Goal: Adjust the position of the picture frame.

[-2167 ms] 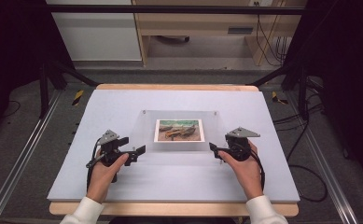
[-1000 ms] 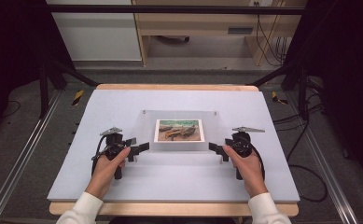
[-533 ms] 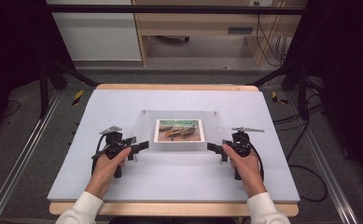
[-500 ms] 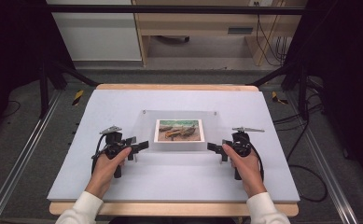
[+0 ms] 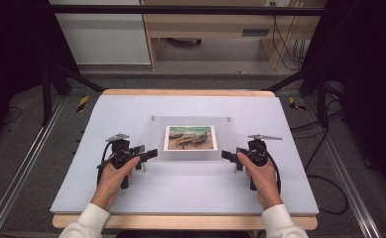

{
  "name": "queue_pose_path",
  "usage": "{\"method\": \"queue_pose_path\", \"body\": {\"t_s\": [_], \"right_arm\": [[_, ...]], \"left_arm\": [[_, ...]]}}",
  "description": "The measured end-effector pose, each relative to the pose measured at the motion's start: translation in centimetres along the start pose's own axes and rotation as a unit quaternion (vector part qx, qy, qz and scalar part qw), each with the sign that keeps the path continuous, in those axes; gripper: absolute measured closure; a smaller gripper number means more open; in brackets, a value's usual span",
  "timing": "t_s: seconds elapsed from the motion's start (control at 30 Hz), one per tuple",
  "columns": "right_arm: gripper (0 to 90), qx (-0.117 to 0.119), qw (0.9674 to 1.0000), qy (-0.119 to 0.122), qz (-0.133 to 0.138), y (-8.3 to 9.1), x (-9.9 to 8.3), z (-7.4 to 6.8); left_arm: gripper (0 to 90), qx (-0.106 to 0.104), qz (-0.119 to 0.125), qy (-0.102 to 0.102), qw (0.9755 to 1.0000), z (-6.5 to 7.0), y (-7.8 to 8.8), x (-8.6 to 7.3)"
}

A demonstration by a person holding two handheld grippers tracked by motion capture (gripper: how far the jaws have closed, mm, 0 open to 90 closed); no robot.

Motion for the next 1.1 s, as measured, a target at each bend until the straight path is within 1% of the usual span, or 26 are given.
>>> {"method": "queue_pose_path", "body": {"t_s": [0.1,0.17,0.2,0.3,0.5,0.53,0.63,0.67,0.8,0.83,0.87,0.9,1.0,1.03,1.1], "right_arm": [[22.2,-0.006,1.0,0.006,0.005,-0.1,0.4,0.2],[22.8,-0.008,0.9999,0.01,0.008,-0.2,0.7,0.3],[23.4,-0.011,0.9998,0.012,0.011,-0.3,0.9,0.5],[24.4,-0.014,0.9996,0.016,0.016,-0.7,1.6,0.9],[24.6,-0.016,0.9994,0.022,0.023,-0.8,1.7,0.9],[24.6,-0.017,0.9993,0.024,0.023,-0.8,1.7,0.9],[25.1,-0.023,0.9987,0.033,0.03,-0.7,1.9,0.9],[25.1,-0.025,0.9987,0.032,0.031,-0.8,2.0,0.9],[25.1,-0.025,0.9987,0.03,0.032,-0.9,2.2,1.2],[25.1,-0.024,0.9989,0.022,0.033,-1.0,2.2,1.3],[25.1,-0.024,0.9987,0.029,0.035,-1.0,2.3,1.5],[25.1,-0.023,0.9989,0.025,0.033,-1.0,2.3,1.4],[25.2,-0.023,0.9987,0.029,0.033,-0.9,2.3,1.5],[25.2,-0.025,0.9985,0.036,0.033,-0.8,2.3,1.4],[25.2,-0.025,0.9984,0.038,0.033,-0.8,2.3,1.3]], "left_arm": [[23.0,0.008,0.004,-0.009,0.9999,-0.1,-0.2,0.6],[23.4,0.008,0.007,-0.008,0.9999,-0.2,-0.4,0.9],[24.4,0.011,0.009,-0.01,0.9999,-0.4,-0.5,1.2],[26.1,0.009,0.012,-0.013,0.9998,-0.5,-0.8,1.6],[26.2,0.009,0.013,-0.017,0.9997,-0.6,-0.7,1.6],[26.2,0.012,0.015,-0.022,0.9996,-0.4,-0.7,1.7],[27.2,0.017,0.022,-0.026,0.9993,-0.4,-0.8,1.9],[27.5,0.017,0.023,-0.028,0.9992,-0.5,-0.8,2.0],[27.5,0.013,0.02,-0.022,0.9995,-0.7,-1.2,2.3],[27.5,0.01,0.021,-0.02,0.9995,-0.8,-1.5,2.4],[27.5,0.009,0.023,-0.021,0.9995,-0.8,-1.5,2.4],[27.6,0.008,0.023,-0.023,0.9995,-0.7,-1.5,2.3],[27.9,0.009,0.023,-0.026,0.9994,-0.7,-1.4,2.3],[27.8,0.011,0.023,-0.03,0.9992,-0.6,-1.2,2.3],[28.4,0.013,0.024,-0.031,0.9991,-0.5,-1.1,2.3]]}}
Point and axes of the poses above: each handheld gripper's, and its own axes: y roughly backward along the jaws, x roughly out of its top, z roughly to its right, the point moved 9 cm from there along -y, roughly forward along the jaws, and after that the axes turned 5 degrees about y, right-handed, at the moved point
